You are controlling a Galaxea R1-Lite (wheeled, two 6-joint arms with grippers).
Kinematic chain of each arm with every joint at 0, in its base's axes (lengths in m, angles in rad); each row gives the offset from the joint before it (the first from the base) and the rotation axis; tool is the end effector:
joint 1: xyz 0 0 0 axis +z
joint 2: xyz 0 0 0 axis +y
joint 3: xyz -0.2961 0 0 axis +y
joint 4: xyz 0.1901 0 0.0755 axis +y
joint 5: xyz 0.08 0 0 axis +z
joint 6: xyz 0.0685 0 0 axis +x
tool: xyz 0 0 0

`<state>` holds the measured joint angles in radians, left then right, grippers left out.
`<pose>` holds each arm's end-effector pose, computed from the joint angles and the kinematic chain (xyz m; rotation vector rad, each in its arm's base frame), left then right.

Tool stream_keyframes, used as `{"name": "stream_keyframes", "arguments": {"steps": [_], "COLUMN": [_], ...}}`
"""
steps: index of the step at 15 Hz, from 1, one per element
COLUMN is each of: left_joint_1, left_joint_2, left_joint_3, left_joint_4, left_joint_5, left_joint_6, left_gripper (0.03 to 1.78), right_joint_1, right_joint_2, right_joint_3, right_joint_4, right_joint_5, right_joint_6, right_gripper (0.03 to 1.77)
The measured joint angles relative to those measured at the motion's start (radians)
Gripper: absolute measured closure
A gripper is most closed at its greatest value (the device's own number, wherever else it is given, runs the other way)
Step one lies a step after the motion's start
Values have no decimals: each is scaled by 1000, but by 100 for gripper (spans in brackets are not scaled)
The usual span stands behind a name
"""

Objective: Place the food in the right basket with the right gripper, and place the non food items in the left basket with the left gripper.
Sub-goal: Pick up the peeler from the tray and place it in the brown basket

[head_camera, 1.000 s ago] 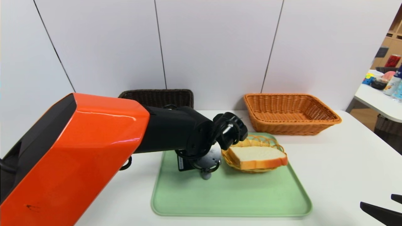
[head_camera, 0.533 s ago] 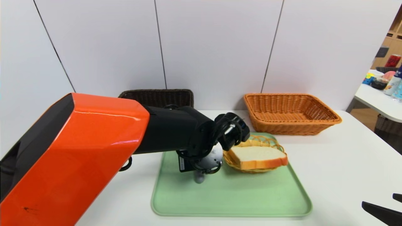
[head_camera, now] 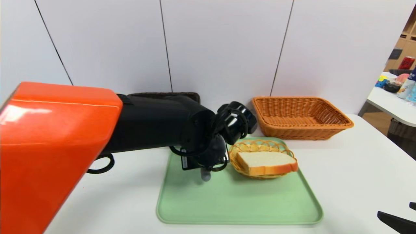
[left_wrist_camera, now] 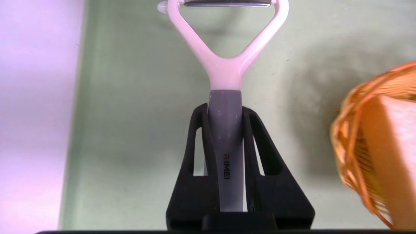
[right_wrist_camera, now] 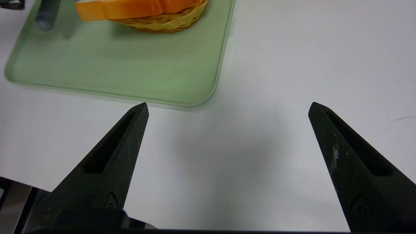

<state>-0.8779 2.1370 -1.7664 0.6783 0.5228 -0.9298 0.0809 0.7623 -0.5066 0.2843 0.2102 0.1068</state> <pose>0.3028 -0.3112 0.1306 -0.1931 0.8482 0.0723 0.1134 0.0235 0.1539 0.1385 0.5556 0.2549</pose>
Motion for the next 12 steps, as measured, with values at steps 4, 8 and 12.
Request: {"name": "stream_keyframes", "arguments": {"steps": [4, 8, 12], "left_joint_1": [42, 145, 264], "left_joint_2": [-123, -230, -271], "left_joint_3": [0, -3, -3], "left_joint_4": [-2, -13, -28], "left_joint_5": [1, -10, -65], "left_joint_6": [122, 349, 552], "left_gripper": [155, 155, 155], "right_joint_1": [-1, -2, -2], "right_joint_2": [-11, -17, -22], "right_joint_3": [1, -2, 1], "right_joint_4": [0, 0, 0], "right_joint_5": [-1, 0, 0], "right_joint_6": [11, 20, 21], "right_gripper": [10, 10, 10]}}
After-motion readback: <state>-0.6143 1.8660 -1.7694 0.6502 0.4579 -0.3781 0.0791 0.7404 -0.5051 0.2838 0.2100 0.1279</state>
